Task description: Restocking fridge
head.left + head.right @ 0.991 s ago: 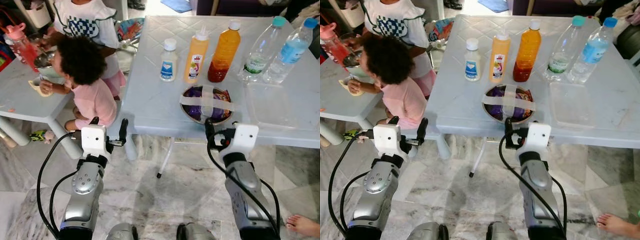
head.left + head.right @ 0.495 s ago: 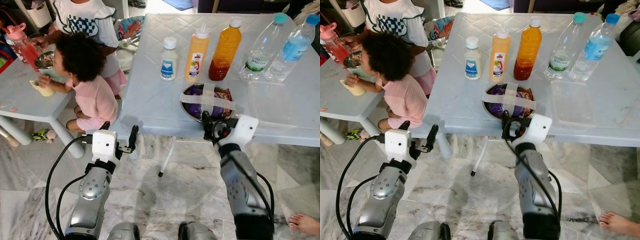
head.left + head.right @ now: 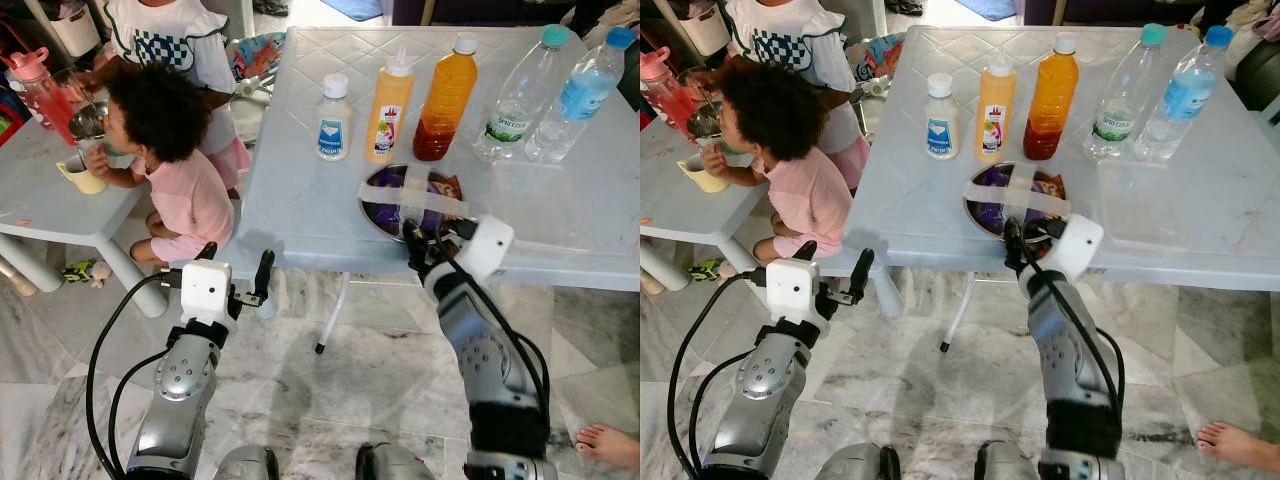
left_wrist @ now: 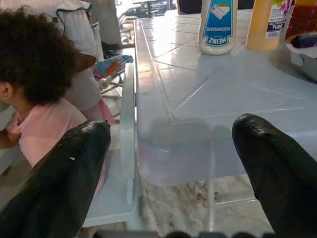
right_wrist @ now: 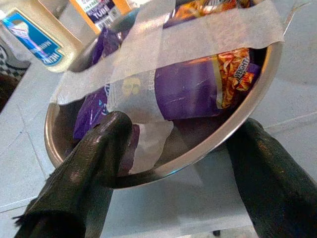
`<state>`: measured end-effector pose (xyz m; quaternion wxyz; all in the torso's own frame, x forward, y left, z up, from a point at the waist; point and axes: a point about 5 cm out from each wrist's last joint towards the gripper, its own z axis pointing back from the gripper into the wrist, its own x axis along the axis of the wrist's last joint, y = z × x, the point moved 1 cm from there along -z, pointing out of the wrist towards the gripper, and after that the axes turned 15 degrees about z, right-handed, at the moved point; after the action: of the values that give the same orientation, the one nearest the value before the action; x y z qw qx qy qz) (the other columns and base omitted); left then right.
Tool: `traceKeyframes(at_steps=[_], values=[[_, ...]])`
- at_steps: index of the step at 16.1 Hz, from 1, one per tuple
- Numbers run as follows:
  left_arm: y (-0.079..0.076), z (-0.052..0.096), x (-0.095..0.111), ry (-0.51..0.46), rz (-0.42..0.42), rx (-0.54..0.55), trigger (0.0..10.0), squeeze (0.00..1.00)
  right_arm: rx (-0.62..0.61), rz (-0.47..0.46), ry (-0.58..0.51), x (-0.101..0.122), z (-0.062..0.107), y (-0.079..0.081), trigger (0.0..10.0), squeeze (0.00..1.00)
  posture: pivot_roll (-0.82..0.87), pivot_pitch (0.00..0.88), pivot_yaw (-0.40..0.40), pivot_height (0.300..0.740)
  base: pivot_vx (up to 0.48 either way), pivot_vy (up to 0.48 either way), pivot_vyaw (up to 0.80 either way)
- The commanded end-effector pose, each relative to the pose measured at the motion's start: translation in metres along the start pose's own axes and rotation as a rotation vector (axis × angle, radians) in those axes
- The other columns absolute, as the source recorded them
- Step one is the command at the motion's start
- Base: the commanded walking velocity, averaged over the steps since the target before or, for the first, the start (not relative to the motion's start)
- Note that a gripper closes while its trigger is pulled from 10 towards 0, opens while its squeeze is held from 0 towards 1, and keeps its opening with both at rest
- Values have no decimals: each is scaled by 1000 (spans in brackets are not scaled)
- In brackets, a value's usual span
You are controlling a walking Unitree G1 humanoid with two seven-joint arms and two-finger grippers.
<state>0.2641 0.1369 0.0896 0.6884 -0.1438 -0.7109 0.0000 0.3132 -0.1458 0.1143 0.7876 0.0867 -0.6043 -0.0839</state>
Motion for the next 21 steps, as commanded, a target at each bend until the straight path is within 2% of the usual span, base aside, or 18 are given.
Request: traceKeyframes(at_steps=[1, 6, 10, 12, 20, 21], values=[[0, 2, 1, 2, -13, -3, 10000, 0, -18, -7, 111, -18, -1, -3, 0, 0, 93, 120, 33, 740, 0, 0, 0], [-1, 0, 2, -3, -14, -4, 10000, 0, -100, 29, 165, -16, -2, -19, 0, 0, 88, 122, 38, 740, 0, 0, 0], [0, -1, 3, -5, -19, 0, 10000, 0, -160, 18, 139, -5, -5, -29, 0, 0, 88, 123, 37, 740, 0, 0, 0], [0, -3, 8, -31, -18, 11, 10000, 0, -215, 18, 84, 9, -5, -40, 0, 0, 87, 124, 37, 740, 0, 0, 0], [2, -7, 10, -37, -28, 18, 10000, 0, -245, 45, 46, 27, -11, -53, 0, 0, 80, 117, 41, 740, 0, 0, 0], [2, -7, 10, -37, -29, 19, 10000, 0, -243, 49, 47, 27, -12, -53, 3961, 0, 81, 116, 40, 740, 0, 0, 0]])
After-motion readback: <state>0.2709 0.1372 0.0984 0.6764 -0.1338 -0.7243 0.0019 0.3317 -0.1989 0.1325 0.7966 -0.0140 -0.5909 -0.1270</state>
